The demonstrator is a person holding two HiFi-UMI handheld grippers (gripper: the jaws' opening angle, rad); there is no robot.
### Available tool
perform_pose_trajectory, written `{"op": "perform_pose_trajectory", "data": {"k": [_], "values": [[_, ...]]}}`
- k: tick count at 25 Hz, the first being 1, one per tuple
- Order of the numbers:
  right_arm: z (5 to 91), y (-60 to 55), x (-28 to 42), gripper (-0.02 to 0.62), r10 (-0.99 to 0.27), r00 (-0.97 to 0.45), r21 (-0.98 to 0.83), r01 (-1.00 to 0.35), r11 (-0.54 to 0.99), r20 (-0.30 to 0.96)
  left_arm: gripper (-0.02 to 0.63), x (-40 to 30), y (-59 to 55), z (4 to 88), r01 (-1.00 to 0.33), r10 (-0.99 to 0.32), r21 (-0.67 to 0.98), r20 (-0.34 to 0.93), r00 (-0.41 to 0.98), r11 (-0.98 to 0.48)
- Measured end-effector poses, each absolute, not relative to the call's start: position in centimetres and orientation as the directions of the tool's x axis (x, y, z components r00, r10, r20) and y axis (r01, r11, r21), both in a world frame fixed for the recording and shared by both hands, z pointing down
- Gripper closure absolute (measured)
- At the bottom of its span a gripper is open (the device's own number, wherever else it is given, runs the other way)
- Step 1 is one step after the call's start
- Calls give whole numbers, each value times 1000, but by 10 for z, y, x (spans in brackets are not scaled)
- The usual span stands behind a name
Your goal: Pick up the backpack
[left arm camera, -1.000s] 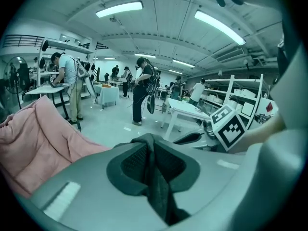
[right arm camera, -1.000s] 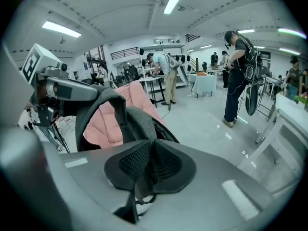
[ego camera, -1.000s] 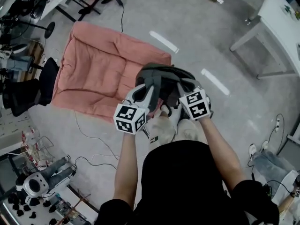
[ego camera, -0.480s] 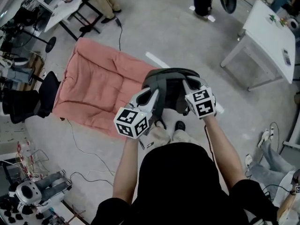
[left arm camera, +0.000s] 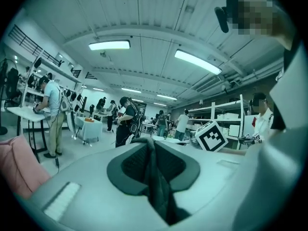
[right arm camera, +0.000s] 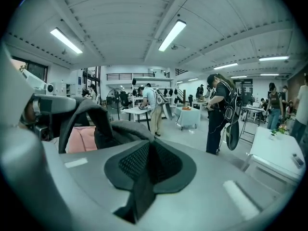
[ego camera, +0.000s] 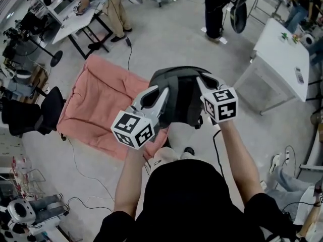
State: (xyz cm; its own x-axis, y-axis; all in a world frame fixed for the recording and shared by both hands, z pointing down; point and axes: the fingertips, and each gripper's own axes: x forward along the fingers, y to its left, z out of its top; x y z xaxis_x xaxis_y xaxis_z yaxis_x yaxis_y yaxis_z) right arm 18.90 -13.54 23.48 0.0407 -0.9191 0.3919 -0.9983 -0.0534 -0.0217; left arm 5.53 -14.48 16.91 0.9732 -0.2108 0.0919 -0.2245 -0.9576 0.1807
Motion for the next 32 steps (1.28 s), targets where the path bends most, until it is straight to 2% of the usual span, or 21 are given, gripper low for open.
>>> {"op": "perform_pose_trajectory", "data": {"k": [17,32], "values": [[124,-150,213,557,-970,92,-134,-983,-125,225,571,74,-155,61,-200,-200,-1,-17,980,-980],[85,-139,208,557,-983,116,-164,-977,-139,145,572,75,-166,35,-313,-312,-62,-26,950,-948]]}}
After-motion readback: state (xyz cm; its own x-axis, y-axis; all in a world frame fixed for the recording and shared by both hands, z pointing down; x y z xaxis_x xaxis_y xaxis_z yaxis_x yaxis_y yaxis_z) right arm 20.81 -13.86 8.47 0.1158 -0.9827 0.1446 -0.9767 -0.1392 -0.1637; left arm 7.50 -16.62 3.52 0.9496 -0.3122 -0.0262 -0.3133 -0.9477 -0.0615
